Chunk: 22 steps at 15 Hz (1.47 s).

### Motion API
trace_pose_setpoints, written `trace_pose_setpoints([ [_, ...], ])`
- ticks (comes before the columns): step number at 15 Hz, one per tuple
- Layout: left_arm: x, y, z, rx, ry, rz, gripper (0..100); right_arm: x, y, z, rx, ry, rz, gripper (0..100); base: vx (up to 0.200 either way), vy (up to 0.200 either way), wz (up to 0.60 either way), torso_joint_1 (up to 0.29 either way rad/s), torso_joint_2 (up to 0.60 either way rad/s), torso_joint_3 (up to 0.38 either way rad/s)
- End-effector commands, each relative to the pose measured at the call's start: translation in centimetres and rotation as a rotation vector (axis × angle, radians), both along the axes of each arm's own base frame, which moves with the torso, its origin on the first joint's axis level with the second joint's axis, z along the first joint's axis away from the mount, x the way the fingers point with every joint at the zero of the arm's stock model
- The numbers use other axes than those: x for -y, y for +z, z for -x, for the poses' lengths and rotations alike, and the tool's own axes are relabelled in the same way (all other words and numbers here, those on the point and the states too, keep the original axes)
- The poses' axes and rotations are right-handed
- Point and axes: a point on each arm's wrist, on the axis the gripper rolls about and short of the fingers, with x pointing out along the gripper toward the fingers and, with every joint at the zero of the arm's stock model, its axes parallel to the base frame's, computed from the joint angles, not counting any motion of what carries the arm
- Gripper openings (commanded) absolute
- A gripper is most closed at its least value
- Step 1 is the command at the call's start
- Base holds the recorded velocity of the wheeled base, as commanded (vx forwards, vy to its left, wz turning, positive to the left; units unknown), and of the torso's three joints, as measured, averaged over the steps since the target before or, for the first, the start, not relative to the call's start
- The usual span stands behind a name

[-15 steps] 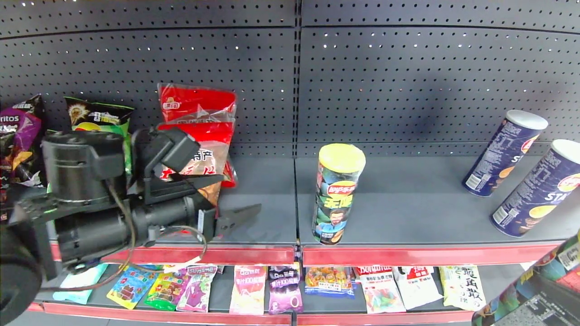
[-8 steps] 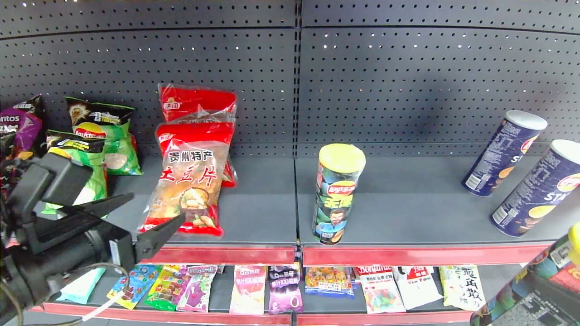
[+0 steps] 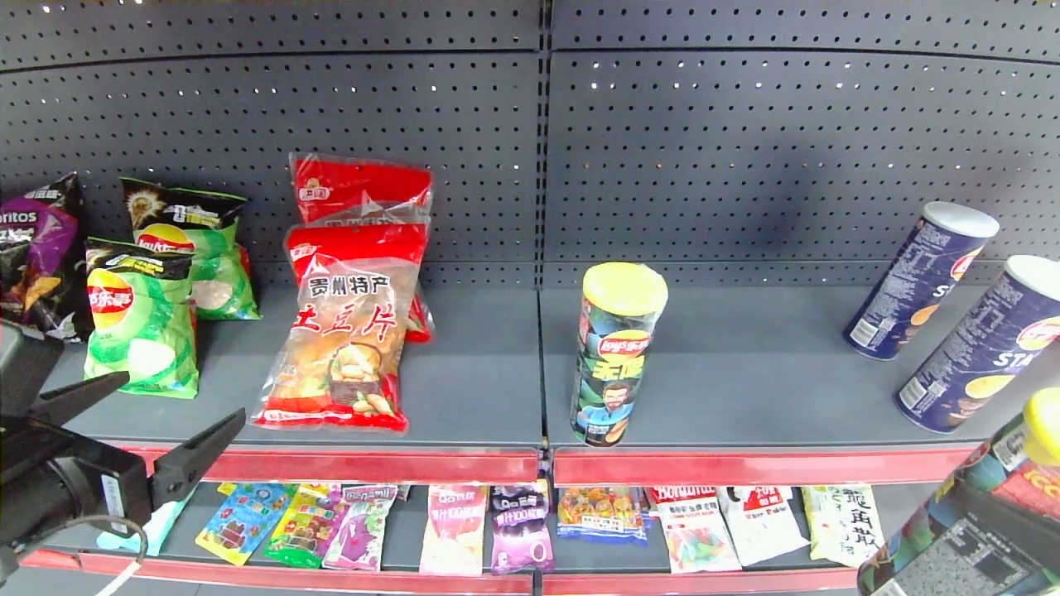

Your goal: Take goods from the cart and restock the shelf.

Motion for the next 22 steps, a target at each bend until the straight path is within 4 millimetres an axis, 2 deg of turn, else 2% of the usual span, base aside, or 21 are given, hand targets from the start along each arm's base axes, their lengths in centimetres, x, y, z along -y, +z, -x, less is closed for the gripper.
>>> trace_pose_setpoints([
  [1, 0.0, 0.0, -0.3, -0.006, 0.009, -0.002, 100, 0.0, 0.0, -0.1, -0.002, 0.002, 0.001, 0, 0.000, 0.000, 0.00, 0.000, 0.00, 0.000],
  [4, 0.0, 0.1, -0.4, -0.002, 0.004, -0.001, 100, 0.0, 0.0, -0.1, -0.003, 0.002, 0.001, 0, 0.200, 0.000, 0.00, -0.004, 0.00, -0.001],
  [7, 0.0, 0.5, -0.4, 0.015, 0.002, 0.003, 100, -0.1, 0.1, -0.3, -0.011, 0.005, 0.003, 0, 0.000, 0.000, 0.00, 0.000, 0.00, 0.000],
  [9, 0.0, 0.6, -0.3, 0.022, -0.024, 0.010, 100, -0.5, 1.3, -1.6, -0.015, 0.015, 0.004, 0, 0.000, 0.000, 0.00, 0.000, 0.00, 0.000],
  [11, 0.1, 0.7, 0.3, 0.036, -0.095, 0.028, 100, -1.2, 3.0, -3.6, -0.017, 0.025, 0.007, 0, 0.000, 0.000, 0.00, 0.000, 0.00, 0.000],
  [13, 0.1, 0.8, 0.7, 0.043, -0.132, 0.038, 100, -2.8, 4.9, -6.2, -0.025, 0.108, 0.004, 0, 0.000, 0.000, 0.00, 0.000, 0.00, 0.000],
  [15, 0.3, 0.8, 0.9, 0.043, -0.226, 0.062, 100, -4.7, 5.8, -9.3, -0.061, 0.159, 0.011, 0, 0.000, 0.000, 0.00, 0.000, 0.00, 0.000],
  [18, 0.4, 0.8, 0.8, 0.036, -0.262, 0.070, 100, -6.8, 6.6, -14.4, -0.095, 0.254, -0.012, 0, 0.000, 0.000, 0.00, 0.000, 0.00, 0.000],
  [19, 0.4, 0.8, 0.8, 0.038, -0.256, 0.069, 100, -7.0, 6.6, -15.0, -0.091, 0.259, -0.014, 0, 0.000, 0.000, 0.00, 0.000, 0.00, 0.000],
  [22, 0.4, 1.3, 0.2, 0.047, -0.174, 0.049, 100, -8.5, 5.6, -19.7, -0.036, 0.253, -0.026, 0, 0.000, 0.000, 0.00, 0.000, 0.00, 0.000],
])
